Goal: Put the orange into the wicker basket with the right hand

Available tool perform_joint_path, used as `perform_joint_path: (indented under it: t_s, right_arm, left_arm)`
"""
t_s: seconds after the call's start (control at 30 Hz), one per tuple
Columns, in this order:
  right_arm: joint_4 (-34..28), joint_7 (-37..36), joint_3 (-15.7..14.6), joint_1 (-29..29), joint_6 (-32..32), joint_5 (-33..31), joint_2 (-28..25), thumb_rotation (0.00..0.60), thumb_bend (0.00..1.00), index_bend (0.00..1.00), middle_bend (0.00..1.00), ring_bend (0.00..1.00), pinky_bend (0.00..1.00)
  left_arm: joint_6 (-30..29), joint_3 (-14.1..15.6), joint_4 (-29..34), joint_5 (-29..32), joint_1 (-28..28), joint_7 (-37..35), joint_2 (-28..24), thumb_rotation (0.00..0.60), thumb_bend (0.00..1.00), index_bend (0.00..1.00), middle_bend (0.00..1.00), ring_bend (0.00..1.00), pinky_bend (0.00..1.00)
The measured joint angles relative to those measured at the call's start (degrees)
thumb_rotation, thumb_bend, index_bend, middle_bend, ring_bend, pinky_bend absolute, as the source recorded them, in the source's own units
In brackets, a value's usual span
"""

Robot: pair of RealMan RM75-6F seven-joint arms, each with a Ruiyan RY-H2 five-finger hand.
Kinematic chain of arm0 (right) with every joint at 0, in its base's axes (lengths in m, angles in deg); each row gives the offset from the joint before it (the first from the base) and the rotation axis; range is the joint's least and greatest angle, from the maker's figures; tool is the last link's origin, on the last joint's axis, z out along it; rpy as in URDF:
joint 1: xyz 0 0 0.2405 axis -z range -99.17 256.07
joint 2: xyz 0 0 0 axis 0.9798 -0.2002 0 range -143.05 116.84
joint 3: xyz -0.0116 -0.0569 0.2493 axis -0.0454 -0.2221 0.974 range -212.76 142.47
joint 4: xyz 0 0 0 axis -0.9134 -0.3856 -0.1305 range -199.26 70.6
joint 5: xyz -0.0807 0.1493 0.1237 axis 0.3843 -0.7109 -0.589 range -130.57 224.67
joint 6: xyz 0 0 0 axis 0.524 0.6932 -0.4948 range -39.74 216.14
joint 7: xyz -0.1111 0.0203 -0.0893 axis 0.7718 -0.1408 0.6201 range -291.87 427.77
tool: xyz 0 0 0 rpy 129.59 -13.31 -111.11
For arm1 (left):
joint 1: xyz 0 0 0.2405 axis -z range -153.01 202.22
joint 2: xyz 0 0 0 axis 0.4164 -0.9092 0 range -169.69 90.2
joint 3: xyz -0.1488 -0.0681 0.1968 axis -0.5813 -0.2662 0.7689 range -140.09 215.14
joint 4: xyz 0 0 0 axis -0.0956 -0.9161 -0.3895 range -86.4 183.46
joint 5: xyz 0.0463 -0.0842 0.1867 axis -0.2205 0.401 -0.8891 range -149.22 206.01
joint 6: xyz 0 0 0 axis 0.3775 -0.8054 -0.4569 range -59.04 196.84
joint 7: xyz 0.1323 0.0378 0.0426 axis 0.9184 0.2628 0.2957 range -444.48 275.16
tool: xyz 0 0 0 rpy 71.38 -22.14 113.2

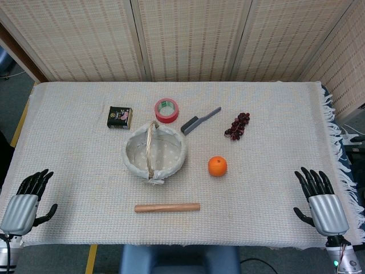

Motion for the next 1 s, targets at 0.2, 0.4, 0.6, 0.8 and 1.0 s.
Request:
perform_joint_path:
  t_s: [0.2, 0.4, 0.6, 0.8, 1.0]
  right_arm:
    - [-0.4, 0.0, 0.0, 0.1, 0.1, -0.4, -0.2, 0.6, 0.1, 0.0, 0.0, 0.0, 0.01]
    - [-3.0, 0.6, 0.6, -0.8, 2.2, -1.9, -1.1, 0.6, 0.1, 0.0, 0.0, 0.0, 0.01]
    - [-9.0, 3.6, 2.4, -3.6, 8.1, -6.8, -2.0, 0.6, 0.1, 0.0, 0.0, 0.0, 0.01]
    - [-13.4, 12.3, 5.2, -8.4, 14.2, -13.4, -0.5, 0.6, 0.1, 0.0, 0.0, 0.0, 0.01]
    - [-16.5, 22.1, 8.7, -14.8, 19.4, -25.6, 4.9, 0.6, 0.1, 0.0, 0.0, 0.0, 0.01]
  left_arm:
    - [-0.1, 0.0, 0.0, -0.2, 0.0, 0.0, 0.0, 0.6, 0.35, 0.0, 0.0, 0.0, 0.08]
    - [0.1, -0.1, 0.0, 0.3, 0.0, -0.1, 0.1, 0.6, 0.35, 0.0, 0.0, 0.0, 0.08]
    - [0.1, 0.0, 0.1, 0.0, 0.0, -0.5, -0.1, 0.6, 0.35, 0.0, 0.0, 0.0, 0.08]
    - [0.3, 0.1, 0.2, 0.0, 0.1, -0.7, -0.2, 0.6, 0.35, 0.0, 0.0, 0.0, 0.08]
    - [0.3, 0.2, 0.2, -0.1, 0.1, -0.8, -0.3, 0.6, 0.35, 0.0, 0.0, 0.0, 0.08]
